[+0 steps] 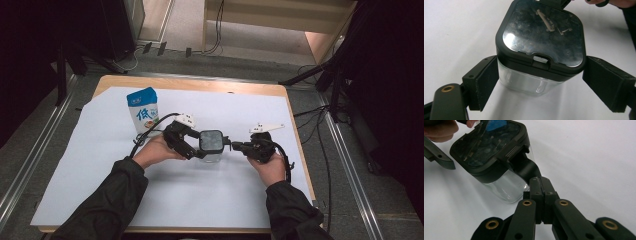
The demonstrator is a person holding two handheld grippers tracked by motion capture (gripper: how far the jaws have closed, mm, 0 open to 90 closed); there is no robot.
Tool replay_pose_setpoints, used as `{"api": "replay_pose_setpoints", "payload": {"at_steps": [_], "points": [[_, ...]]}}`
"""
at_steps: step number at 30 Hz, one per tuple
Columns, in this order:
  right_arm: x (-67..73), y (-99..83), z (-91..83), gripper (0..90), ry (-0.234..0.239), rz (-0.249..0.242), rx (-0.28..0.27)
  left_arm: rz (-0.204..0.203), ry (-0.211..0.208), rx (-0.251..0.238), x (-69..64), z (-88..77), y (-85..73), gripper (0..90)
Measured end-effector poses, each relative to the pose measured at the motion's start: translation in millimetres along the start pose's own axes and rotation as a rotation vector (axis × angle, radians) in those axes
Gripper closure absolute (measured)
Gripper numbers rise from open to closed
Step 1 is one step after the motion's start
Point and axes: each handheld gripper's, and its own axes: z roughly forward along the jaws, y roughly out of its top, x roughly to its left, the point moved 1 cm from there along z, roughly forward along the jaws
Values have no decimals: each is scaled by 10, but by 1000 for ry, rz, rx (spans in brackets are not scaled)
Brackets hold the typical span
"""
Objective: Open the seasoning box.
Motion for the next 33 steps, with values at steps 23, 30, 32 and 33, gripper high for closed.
{"api": "replay_pose_setpoints", "payload": {"at_steps": [23,30,32,33], "points": [[11,1,14,900,-18,-4,9,-3,29,-23,-30,-23,3,172],[15,6,15,900,-21,-10,11,2,44,-22,-58,-72,47,175],[14,6,17,900,-18,-8,11,2,44,-29,-65,-83,56,175],[14,6,17,900,-18,-8,11,-1,44,-27,-70,-95,65,175]]}}
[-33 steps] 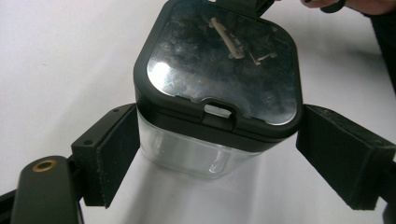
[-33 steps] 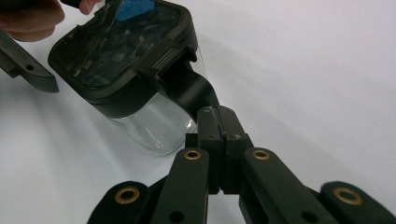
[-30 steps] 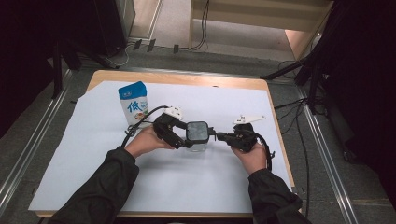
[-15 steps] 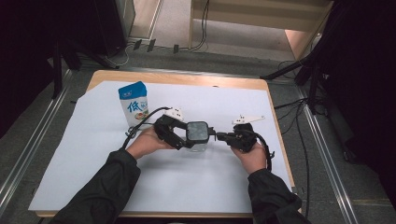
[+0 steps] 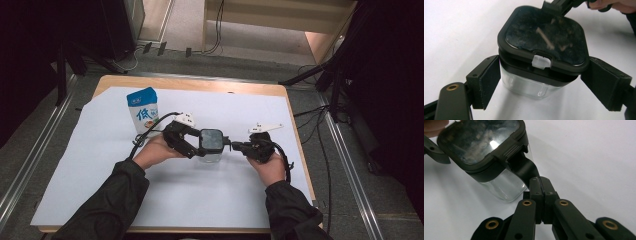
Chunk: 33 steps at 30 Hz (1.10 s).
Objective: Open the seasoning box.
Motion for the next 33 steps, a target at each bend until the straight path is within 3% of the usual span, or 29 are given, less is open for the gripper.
{"api": "replay_pose_setpoints", "payload": {"at_steps": [8,10,13,18,19,22,24,25,27,33], "points": [[8,7,2,900,3,-7,-6,5,-9,-11,-6,-112,49,222],[18,6,14,900,4,-7,3,17,-29,-23,-8,-174,60,318],[23,7,18,900,5,-9,3,30,-31,-17,-25,-185,72,341],[28,8,17,900,7,-4,3,64,-56,-12,-66,-209,96,519],[28,8,17,900,7,-4,3,71,-66,-15,-69,-211,96,519],[27,8,15,900,8,-3,2,79,-102,-11,-82,-215,109,643],[27,9,14,900,8,-2,1,73,-113,-15,-87,-211,111,665],[27,8,12,900,9,-2,0,65,-132,-9,-84,-212,117,744],[27,6,9,900,12,2,-1,45,-160,1,-90,-205,133,780],[35,-4,1,900,11,3,0,64,-166,3,-128,-213,194,857]]}}
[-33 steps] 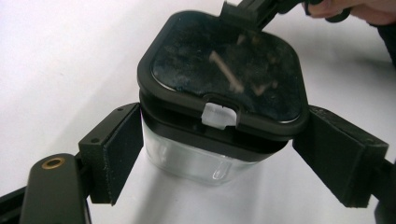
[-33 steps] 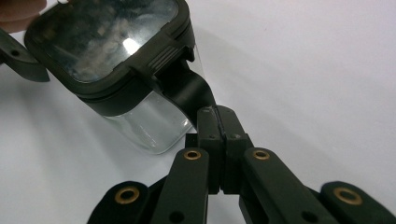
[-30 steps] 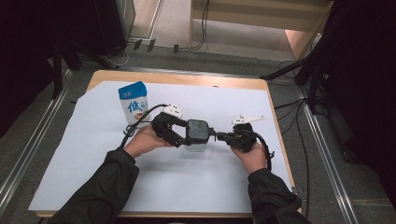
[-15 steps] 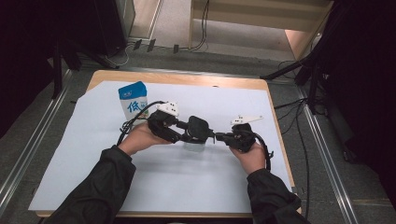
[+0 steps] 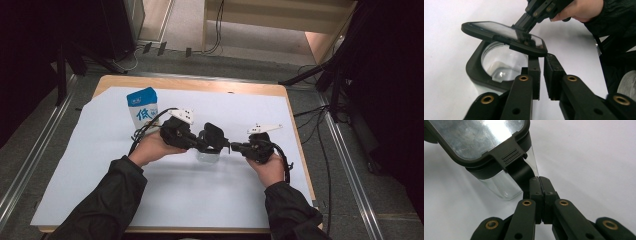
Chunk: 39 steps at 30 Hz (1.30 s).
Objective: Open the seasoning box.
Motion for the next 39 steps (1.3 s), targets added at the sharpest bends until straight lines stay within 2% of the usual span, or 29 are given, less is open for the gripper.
{"api": "replay_pose_setpoints", "payload": {"at_steps": [1,8,13,16,20,23,30,34,39], "points": [[5,-2,-1,900,0,0,1,-5,21,1,-16,19,30,864],[24,-17,-3,900,-8,-1,-2,-29,44,-5,-20,71,86,891],[44,-29,-6,900,-19,6,-5,-46,38,-15,-17,99,129,894],[51,-42,-7,900,-19,14,-6,-43,37,5,-20,150,167,890],[57,-58,-4,900,-21,20,-8,-59,40,11,-26,235,213,891],[53,-66,-1,900,-20,31,-13,-55,56,18,-27,275,230,890],[89,-76,3,900,-45,38,-21,-82,59,-6,-18,337,270,890],[95,-80,4,900,-49,38,-25,-72,65,7,-1,380,323,887],[101,-83,5,900,-55,36,-27,-78,52,8,25,451,385,887]]}}
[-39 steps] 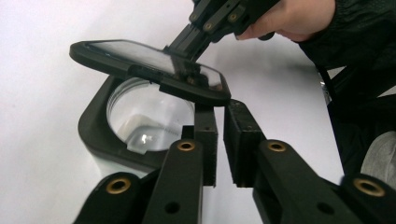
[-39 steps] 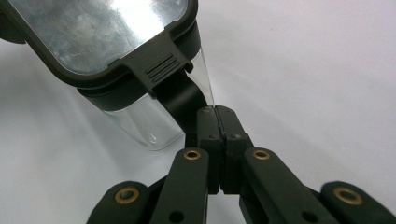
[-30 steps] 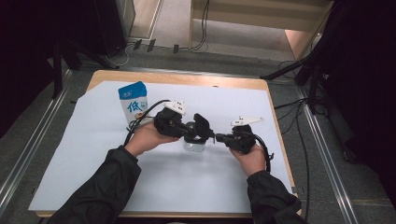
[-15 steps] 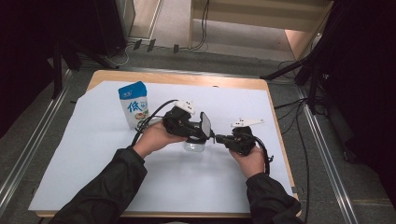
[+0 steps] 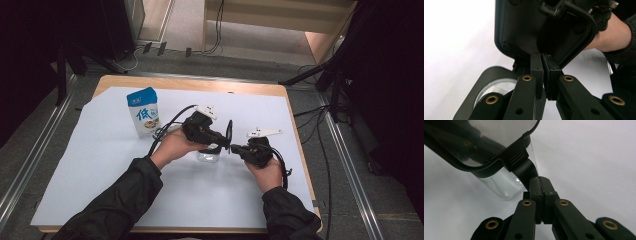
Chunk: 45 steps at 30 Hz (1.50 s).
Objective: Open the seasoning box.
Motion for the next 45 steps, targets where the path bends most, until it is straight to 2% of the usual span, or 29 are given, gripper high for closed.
{"api": "replay_pose_setpoints", "payload": {"at_steps": [12,15,19,25,30,36,37,40,43,45], "points": [[-1,-5,5,900,-6,10,0,11,-7,6,-11,65,0,879],[-3,-5,13,900,-4,19,1,17,2,7,-4,75,2,873],[6,-1,30,900,9,14,-1,7,-5,6,16,26,-11,859],[-2,1,25,900,16,18,4,-2,6,12,33,-9,-42,833],[-30,8,4,893,15,17,-5,-35,16,8,68,-69,-106,788],[-50,28,-31,834,10,10,-19,-58,16,-14,71,-202,-135,726],[-56,41,-44,782,8,4,-27,-59,22,-16,68,-228,-138,703],[-57,46,-53,738,10,-2,-25,-87,44,-26,78,-294,-161,670],[-64,51,-62,690,16,-5,-18,-91,46,-43,83,-351,-196,635],[-67,57,-74,688,23,-3,-24,-92,46,-51,84,-382,-215,596]]}}
